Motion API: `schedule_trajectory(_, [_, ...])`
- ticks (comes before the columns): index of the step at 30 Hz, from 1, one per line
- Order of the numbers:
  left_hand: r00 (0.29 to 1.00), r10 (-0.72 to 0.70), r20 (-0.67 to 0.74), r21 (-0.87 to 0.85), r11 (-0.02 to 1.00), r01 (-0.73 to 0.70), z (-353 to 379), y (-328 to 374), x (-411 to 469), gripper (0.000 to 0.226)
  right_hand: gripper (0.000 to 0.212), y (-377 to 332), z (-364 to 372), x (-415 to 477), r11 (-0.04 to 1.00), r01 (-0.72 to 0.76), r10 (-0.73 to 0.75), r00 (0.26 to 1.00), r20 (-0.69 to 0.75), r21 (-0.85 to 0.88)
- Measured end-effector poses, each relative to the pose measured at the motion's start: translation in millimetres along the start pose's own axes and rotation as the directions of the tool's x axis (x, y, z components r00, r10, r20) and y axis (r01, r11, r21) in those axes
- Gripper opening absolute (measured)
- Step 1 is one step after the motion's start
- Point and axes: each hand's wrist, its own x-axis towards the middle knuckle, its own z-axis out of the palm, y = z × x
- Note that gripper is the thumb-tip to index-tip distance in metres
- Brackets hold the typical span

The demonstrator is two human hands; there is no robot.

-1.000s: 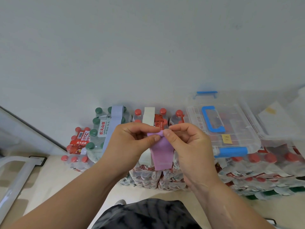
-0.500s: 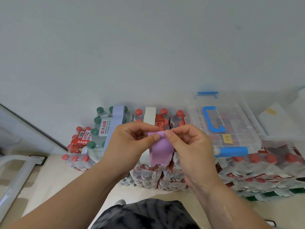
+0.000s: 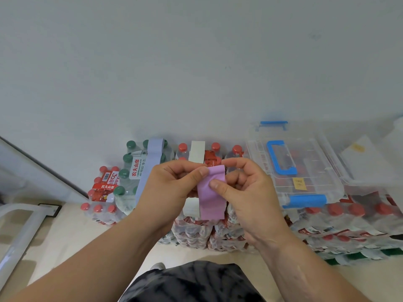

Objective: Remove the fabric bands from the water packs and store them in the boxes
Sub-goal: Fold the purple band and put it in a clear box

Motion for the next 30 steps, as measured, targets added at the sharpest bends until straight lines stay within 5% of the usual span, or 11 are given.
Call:
schedule_trajectory(8, [0.999,0.024,0.031,0.007,1.000,-0.024,5.8,3.5,3.0,0.025,0.035,-3.3,-6.5,3.8,0.999,0.033,-0.033,0.999,0.003,-0.041])
schedule_trajectory(15, [0.998,0.053,0.046,0.019,0.998,-0.054,7.9,2.2,6.4,0.020,0.027,-1.5,-10.3,3.3,0.999,0.034,-0.033,0.999,-0.029,0.022])
schedule_trajectory(30, [0.997,0.082,0.013,0.049,0.995,-0.083,5.7,-10.0,10.3,0.007,0.037,-1.9,-10.6,3.4,0.984,0.116,-0.118,0.993,-0.009,-0.134])
